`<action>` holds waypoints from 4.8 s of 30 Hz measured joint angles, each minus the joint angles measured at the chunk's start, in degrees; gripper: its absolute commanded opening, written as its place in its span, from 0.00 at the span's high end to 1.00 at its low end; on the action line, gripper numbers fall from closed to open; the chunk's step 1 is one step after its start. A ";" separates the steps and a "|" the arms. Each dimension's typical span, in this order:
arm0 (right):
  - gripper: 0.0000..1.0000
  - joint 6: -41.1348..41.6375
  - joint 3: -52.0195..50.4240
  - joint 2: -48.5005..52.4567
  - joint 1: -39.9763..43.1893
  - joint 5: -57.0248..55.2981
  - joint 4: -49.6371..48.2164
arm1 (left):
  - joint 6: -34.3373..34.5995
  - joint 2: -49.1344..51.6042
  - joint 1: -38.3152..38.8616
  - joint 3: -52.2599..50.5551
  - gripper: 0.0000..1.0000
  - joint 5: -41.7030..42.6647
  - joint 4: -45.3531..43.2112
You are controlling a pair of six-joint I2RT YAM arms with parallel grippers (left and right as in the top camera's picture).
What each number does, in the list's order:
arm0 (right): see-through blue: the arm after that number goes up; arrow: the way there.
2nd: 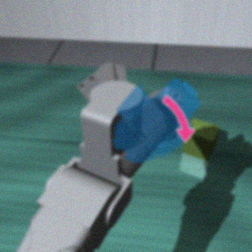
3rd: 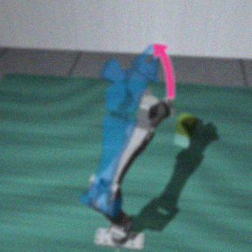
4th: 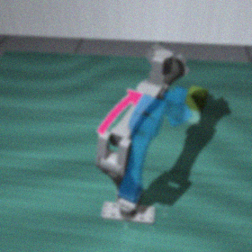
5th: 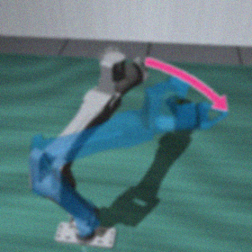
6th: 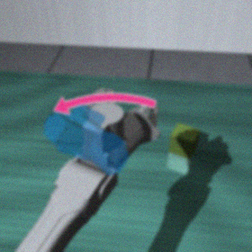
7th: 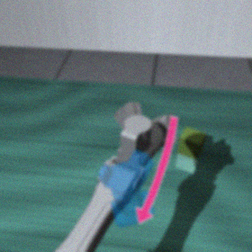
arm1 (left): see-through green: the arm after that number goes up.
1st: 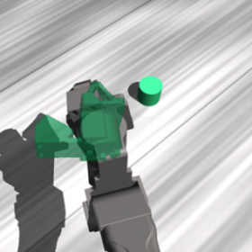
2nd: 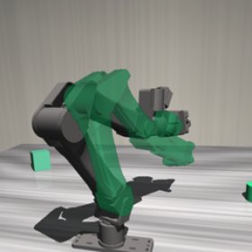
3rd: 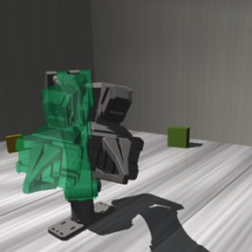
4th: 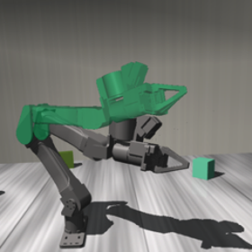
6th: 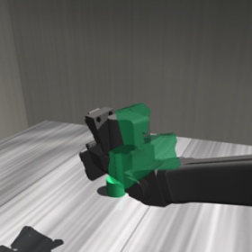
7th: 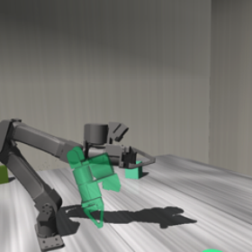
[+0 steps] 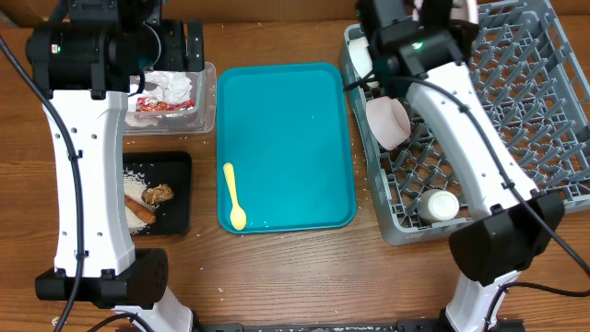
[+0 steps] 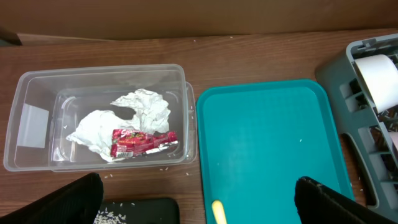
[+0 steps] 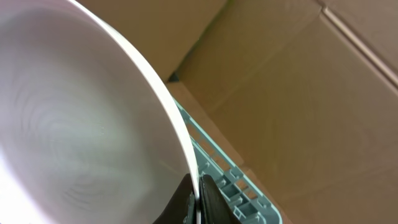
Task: Sort waste into correct bins and load items into the dishwasher
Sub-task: 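Stand the white plate upright in the dish rack, then move the right gripper to the yellow spoon and grasp it, then carry the yellow spoon into the dish rack and release it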
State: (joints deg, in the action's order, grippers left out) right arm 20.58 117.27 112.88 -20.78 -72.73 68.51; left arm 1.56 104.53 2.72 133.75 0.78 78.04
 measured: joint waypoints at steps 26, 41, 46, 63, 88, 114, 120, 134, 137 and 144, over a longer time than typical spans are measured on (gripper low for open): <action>0.53 0.63 -23.71 -0.44 6.82 17.03 -21.09 | 0.00 0.00 0.00 0.00 0.00 0.00 -0.02; 0.13 -3.08 -10.43 -8.41 5.11 47.32 -4.28 | 0.00 0.00 0.00 0.00 0.00 0.00 -0.02; 0.19 -3.67 -6.95 -15.37 0.17 65.16 -3.85 | 0.00 0.00 0.00 0.00 0.00 0.00 0.00; 0.26 2.51 -19.80 6.54 -25.53 80.85 -24.02 | 0.00 0.00 0.00 0.00 0.00 0.00 -0.02; 0.67 4.70 -19.15 16.52 -33.79 76.32 -26.62 | 0.00 0.00 0.00 0.00 0.00 0.00 -0.02; 0.96 9.99 -16.98 15.98 -24.55 78.99 -19.87 | 0.00 0.00 0.00 0.00 0.00 0.00 0.00; 0.96 7.58 -16.94 7.04 -20.13 79.38 -14.99 | 0.00 0.00 0.00 0.00 0.00 0.00 0.00; 0.96 21.46 -12.48 -22.40 12.79 61.59 3.65 | 0.00 0.00 0.00 0.00 0.00 0.00 -0.02; 0.96 26.60 -16.13 -20.17 17.97 59.87 4.37 | 0.00 0.00 0.00 0.00 0.00 0.00 0.00; 0.83 35.87 -31.08 -16.13 22.27 59.04 -6.01 | 0.00 0.00 0.00 0.00 0.00 0.00 -0.02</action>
State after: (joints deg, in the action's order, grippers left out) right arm 56.45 86.19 96.75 1.50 -13.69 62.50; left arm 1.56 104.53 2.72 133.75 0.78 78.02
